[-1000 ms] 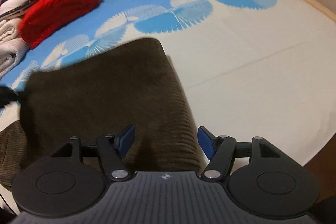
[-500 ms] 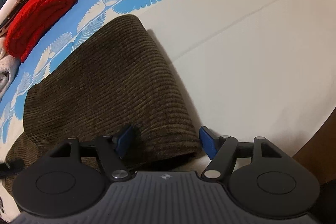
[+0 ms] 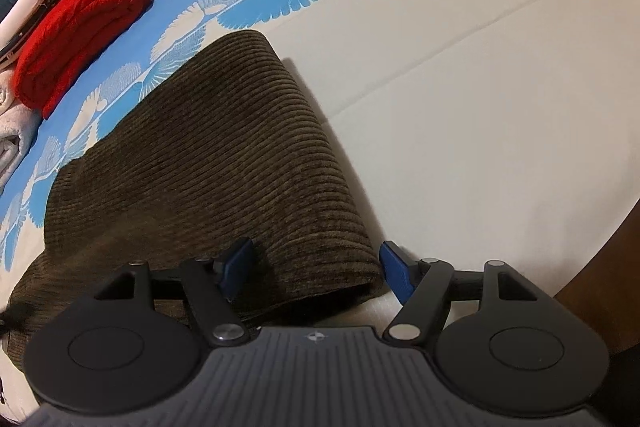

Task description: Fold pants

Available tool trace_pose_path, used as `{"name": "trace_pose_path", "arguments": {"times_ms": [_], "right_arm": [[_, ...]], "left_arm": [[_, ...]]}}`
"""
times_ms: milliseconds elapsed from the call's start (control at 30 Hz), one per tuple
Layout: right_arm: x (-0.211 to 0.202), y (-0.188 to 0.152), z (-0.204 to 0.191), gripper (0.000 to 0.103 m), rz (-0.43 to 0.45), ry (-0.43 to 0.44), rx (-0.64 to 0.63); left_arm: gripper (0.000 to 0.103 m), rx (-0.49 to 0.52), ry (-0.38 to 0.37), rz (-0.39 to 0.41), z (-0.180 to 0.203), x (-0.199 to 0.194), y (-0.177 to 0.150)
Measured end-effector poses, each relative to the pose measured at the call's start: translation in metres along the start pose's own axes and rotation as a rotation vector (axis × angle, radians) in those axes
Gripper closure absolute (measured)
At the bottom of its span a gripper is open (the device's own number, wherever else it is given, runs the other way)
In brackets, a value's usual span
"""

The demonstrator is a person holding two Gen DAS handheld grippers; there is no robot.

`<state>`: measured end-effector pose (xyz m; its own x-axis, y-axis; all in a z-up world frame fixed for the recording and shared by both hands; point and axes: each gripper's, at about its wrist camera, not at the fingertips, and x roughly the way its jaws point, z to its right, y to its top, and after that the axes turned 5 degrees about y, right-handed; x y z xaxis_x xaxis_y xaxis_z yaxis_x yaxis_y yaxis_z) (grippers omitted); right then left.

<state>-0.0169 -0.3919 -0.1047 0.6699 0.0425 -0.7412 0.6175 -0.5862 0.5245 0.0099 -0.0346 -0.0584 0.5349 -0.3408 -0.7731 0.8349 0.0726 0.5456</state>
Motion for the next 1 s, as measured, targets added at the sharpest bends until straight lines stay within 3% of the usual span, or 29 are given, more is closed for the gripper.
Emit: {"name": "trace_pose_path", "arguments": {"times_ms": [100,133,167,333,400,467,533,600,700,833,933,1000], "right_arm": [[-0.001,0.0,0.0,0.032,0.001,-0.008,-0.017],[0.0,0.0,0.0,0.032,-0.002,-0.011,-0.016],[0.0,0.0,0.001,0.032,-0.005,-0.012,-0.01],[-0.001,-0.001,0.001,0.032,-0.006,-0.013,-0.006],[-0.001,-0.001,0.0,0.032,-0.006,-0.014,-0.015],[-0.001,-0.002,0.001,0.033,-0.013,-0.015,-0.018],[0.0,-0.001,0.001,0.041,-0.02,-0.01,-0.023],[-0.002,-0.002,-0.003,0.059,-0.008,-0.015,-0.053],[-0.01,-0.001,-0.007,0.073,0.022,0.012,-0.09],[-0.026,0.002,-0.01,0.073,0.082,0.058,-0.104],[-0.026,0.001,-0.009,0.061,0.069,0.044,-0.098],[-0.018,-0.001,-0.006,0.052,0.032,-0.002,-0.088]], "left_arm": [[0.085,0.064,0.103,-0.136,-0.003,0.028,-0.02],[0.077,0.079,0.157,-0.142,-0.005,0.031,-0.023],[0.076,0.073,0.17,-0.111,-0.007,0.027,-0.021],[0.076,0.124,0.09,0.107,0.007,-0.008,-0.012],[0.076,0.177,0.066,0.111,0.015,-0.002,-0.017],[0.076,0.205,0.08,0.036,0.019,0.017,-0.023],[0.074,0.266,0.146,-0.122,0.022,0.049,-0.034],[0.074,0.335,0.163,-0.082,0.028,0.045,-0.039],[0.074,0.327,0.14,-0.023,0.032,0.027,-0.036],[0.074,0.292,0.127,0.032,0.03,0.02,-0.031],[0.072,0.308,0.153,-0.11,0.031,0.046,-0.039],[0.069,0.348,0.173,-0.082,0.035,0.045,-0.039]]}}
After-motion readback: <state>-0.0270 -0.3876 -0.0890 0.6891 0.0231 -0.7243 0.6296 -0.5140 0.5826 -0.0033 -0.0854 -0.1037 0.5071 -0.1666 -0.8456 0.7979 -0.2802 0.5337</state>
